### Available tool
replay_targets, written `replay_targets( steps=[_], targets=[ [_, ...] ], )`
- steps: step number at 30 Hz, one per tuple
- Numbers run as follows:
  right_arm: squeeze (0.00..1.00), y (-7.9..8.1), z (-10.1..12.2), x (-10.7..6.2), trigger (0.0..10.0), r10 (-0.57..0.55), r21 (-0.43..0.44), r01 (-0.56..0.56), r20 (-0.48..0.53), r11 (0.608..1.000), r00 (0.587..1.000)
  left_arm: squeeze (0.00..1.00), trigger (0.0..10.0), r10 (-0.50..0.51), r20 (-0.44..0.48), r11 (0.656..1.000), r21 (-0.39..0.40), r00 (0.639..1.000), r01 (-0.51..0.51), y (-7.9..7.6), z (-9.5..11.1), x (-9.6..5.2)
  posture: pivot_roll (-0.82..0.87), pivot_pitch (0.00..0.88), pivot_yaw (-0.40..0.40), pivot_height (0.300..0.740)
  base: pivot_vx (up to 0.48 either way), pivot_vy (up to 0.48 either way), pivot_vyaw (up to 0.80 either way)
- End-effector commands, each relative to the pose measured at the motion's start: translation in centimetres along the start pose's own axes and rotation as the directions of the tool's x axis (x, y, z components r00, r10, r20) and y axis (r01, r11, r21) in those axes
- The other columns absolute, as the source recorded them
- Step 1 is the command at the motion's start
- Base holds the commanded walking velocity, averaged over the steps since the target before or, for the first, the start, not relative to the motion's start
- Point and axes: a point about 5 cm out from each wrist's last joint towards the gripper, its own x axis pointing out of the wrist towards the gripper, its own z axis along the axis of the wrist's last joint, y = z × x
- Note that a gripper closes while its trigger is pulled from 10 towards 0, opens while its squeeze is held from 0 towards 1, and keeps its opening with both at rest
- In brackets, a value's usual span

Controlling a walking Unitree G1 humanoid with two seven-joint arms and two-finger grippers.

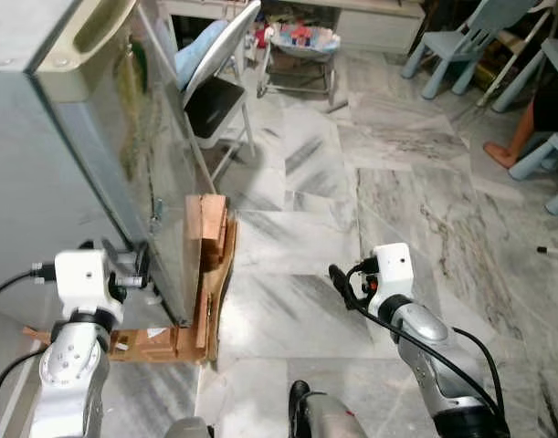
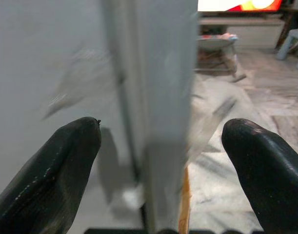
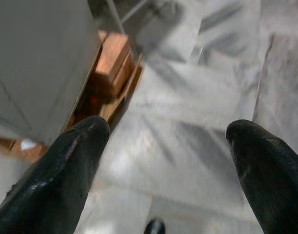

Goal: Restocking fridge

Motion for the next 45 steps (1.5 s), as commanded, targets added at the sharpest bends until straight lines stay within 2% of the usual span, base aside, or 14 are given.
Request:
replay_targets(
  steps=[1, 14, 16, 18, 21, 23, 24, 27, 30, 33, 36, 38, 40, 45],
  targets=[
    [0.0, 0.3, -0.4, -0.3, 10.0, 0.034, -0.012, -0.034, -0.047, 0.999, 0.998, 0.0, 10.0, -0.035, -0.032, 0.999, -0.018, 0.999, 0.034, -0.4, -0.5, 0.2, 0.03, 0.155, -0.064, 0.74, 0.0, 0.0, 0.0],
    [0.0, 1.0, -1.1, -1.3, 10.0, 0.123, -0.012, -0.126, -0.141, 0.992, 0.982, 0.0, 10.0, -0.072, -0.015, 0.997, 0.016, 0.997, 0.073, -1.1, 0.5, 3.0, 0.02, 0.16, -0.061, 0.74, 0.0, 0.0, 0.0],
    [0.0, 0.4, -1.7, -1.9, 10.0, 0.127, -0.065, -0.142, -0.191, 0.988, 0.973, 0.0, 10.0, -0.158, -0.004, 0.987, 0.008, 0.987, 0.158, -3.0, 0.9, 3.6, 0.03, 0.163, -0.063, 0.74, 0.0, 0.0, 0.0],
    [0.0, -0.2, -2.5, -2.3, 10.0, 0.125, -0.081, -0.148, -0.242, 0.986, 0.962, 0.0, 10.0, -0.252, 0.017, 0.966, 0.061, 0.968, 0.25, -4.9, 1.4, 3.9, 0.03, 0.163, -0.07, 0.74, 0.0, 0.0, 0.0],
    [0.0, -1.7, -3.7, -3.2, 10.0, 0.098, -0.129, -0.143, -0.303, 0.981, 0.948, 0.0, 10.0, -0.431, 0.069, 0.902, 0.067, 0.9, 0.427, -9.5, 3.2, 4.5, 0.03, 0.161, -0.074, 0.74, 0.0, 0.0, 0.0],
    [0.0, -2.2, -3.8, -3.3, 10.0, 0.088, -0.135, -0.136, -0.308, 0.981, 0.947, 0.0, 10.0, -0.604, 0.111, 0.797, 0.114, 0.789, 0.594, -13.7, 4.6, 3.7, 0.03, 0.157, -0.074, 0.74, 0.0, 0.0, 0.0],
    [0.0, -2.4, -3.8, -3.3, 10.0, 0.086, -0.141, -0.135, -0.309, 0.981, 0.947, 0.0, 10.0, -0.696, 0.165, 0.718, 0.124, 0.699, 0.685, -16.7, 6.0, 2.7, 0.03, 0.148, -0.074, 0.74, 0.0, 0.0, 0.0],
    [0.0, -2.2, -3.7, -3.0, 10.0, 0.091, -0.141, -0.14, -0.305, 0.98, 0.948, 0.0, 10.0, -0.728, 0.191, 0.681, 0.097, 0.658, 0.726, -18.2, 7.1, 2.5, 0.03, 0.145, -0.069, 0.74, 0.0, 0.0, 0.0],
    [0.0, -1.9, -3.7, -2.9, 10.0, 0.091, -0.147, -0.14, -0.299, 0.979, 0.95, 0.0, 10.0, -0.701, 0.196, 0.71, 0.114, 0.685, 0.695, -17.5, 7.3, 3.4, 0.03, 0.142, -0.067, 0.74, 0.0, 0.0, 0.0],
    [0.0, -1.8, -3.6, -2.7, 10.0, 0.103, -0.158, -0.151, -0.28, 0.976, 0.954, 0.0, 10.0, -0.586, 0.188, 0.81, 0.107, 0.788, 0.577, -14.2, 7.2, 5.2, 0.03, 0.139, -0.066, 0.74, 0.0, 0.0, 0.0],
    [0.0, -1.7, -3.3, -2.5, 10.0, 0.102, -0.158, -0.144, -0.248, 0.977, 0.963, 0.0, 10.0, -0.505, 0.166, 0.863, 0.096, 0.847, 0.496, -11.8, 6.8, 5.6, 0.03, 0.136, -0.062, 0.74, 0.0, 0.0, 0.0],
    [0.0, -1.6, -3.1, -2.4, 10.0, 0.093, -0.155, -0.131, -0.231, 0.979, 0.968, 0.0, 10.0, -0.482, 0.155, 0.876, 0.107, 0.863, 0.47, -10.9, 6.5, 5.5, 0.04, 0.136, -0.06, 0.74, 0.0, 0.0, 0.0],
    [0.0, -1.4, -1.7, -1.9, 10.0, 0.061, -0.123, -0.077, -0.127, 0.989, 0.99, 0.0, 10.0, -0.404, 0.114, 0.914, 0.08, 0.908, 0.397, -8.3, 5.0, 4.7, 0.04, 0.138, -0.059, 0.74, 0.0, 0.0, 0.0],
    [0.0, -1.2, -0.4, -1.3, 10.0, 0.019, -0.113, -0.021, -0.023, 0.993, 1.0, 0.0, 10.0, -0.325, 0.071, 0.945, 0.05, 0.943, 0.323, -6.1, 3.2, 3.0, 0.04, 0.14, -0.055, 0.74, 0.0, -0.07, 0.0]
  ],
)
